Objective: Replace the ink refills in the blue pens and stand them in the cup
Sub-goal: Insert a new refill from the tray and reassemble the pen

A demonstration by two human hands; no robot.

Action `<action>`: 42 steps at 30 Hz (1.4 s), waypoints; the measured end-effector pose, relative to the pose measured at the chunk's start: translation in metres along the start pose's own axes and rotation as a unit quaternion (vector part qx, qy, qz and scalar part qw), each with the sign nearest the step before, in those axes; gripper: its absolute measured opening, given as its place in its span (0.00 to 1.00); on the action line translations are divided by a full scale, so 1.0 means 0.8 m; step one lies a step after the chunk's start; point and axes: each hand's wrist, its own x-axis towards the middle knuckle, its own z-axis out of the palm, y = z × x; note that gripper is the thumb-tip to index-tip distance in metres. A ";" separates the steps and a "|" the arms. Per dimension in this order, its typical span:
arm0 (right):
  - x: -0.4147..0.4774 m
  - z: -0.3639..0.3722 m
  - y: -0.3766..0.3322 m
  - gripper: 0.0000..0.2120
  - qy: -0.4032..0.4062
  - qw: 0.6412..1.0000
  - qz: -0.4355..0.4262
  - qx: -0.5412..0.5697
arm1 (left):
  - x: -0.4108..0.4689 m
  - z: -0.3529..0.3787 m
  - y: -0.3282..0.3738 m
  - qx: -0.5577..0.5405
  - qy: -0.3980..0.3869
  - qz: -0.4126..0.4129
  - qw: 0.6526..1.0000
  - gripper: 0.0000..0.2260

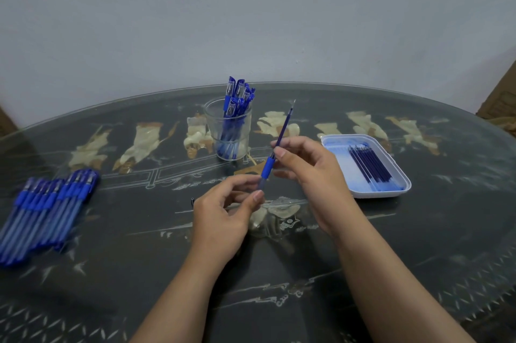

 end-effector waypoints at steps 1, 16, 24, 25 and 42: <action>-0.001 0.001 0.000 0.05 -0.006 1.000 -0.002 -0.004 | 0.001 -0.001 -0.001 0.000 0.001 0.000 1.000 0.11; -0.014 0.030 0.040 0.03 -0.032 0.980 -0.030 -0.196 | 0.017 -0.072 0.004 -0.024 0.232 0.004 0.972 0.10; -0.013 0.092 0.051 0.09 -0.080 0.881 -0.093 -0.457 | 0.015 -0.096 -0.015 0.010 0.246 -0.015 0.969 0.10; -0.013 0.101 0.052 0.11 -0.089 0.865 -0.085 -0.486 | 0.015 -0.096 -0.016 0.017 0.241 -0.012 0.970 0.10; -0.011 0.107 0.027 0.04 -0.001 0.981 -0.038 -0.190 | 0.011 -0.093 -0.014 0.032 0.190 0.034 0.981 0.13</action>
